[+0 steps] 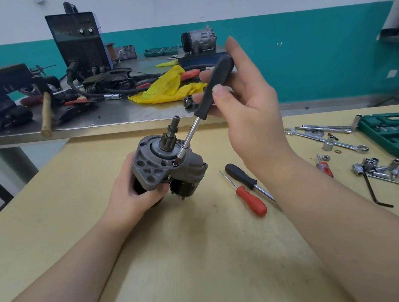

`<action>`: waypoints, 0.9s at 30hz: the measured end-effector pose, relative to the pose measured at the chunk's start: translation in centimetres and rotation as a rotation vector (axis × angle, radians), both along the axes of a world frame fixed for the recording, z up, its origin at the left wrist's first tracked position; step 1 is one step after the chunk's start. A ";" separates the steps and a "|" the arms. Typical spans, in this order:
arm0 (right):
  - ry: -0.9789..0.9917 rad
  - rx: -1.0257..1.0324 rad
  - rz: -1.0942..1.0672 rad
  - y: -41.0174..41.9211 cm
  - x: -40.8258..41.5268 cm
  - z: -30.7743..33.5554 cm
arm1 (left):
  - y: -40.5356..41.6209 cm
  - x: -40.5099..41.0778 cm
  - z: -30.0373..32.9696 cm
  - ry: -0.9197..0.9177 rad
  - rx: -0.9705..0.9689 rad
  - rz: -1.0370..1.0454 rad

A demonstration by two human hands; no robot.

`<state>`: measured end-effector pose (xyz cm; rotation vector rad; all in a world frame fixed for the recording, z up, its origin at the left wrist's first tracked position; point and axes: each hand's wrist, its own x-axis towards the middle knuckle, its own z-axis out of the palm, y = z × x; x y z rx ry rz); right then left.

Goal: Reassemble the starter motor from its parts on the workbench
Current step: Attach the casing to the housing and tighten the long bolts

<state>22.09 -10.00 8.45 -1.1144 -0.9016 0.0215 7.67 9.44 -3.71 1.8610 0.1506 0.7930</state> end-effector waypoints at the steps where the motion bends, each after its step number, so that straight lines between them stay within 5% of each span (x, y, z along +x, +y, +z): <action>1: 0.003 0.000 -0.001 0.0 0.0 0.0 | 0.0 -0.1 0.2 0.002 0.003 -0.006; 11: 0.010 -0.027 -0.016 -0.2 -0.2 -0.2 | -0.8 -0.2 0.9 -0.022 0.152 0.165; 27: -0.062 -0.018 -0.054 -0.4 -0.7 0.1 | -1.2 0.2 0.4 -0.012 0.108 0.178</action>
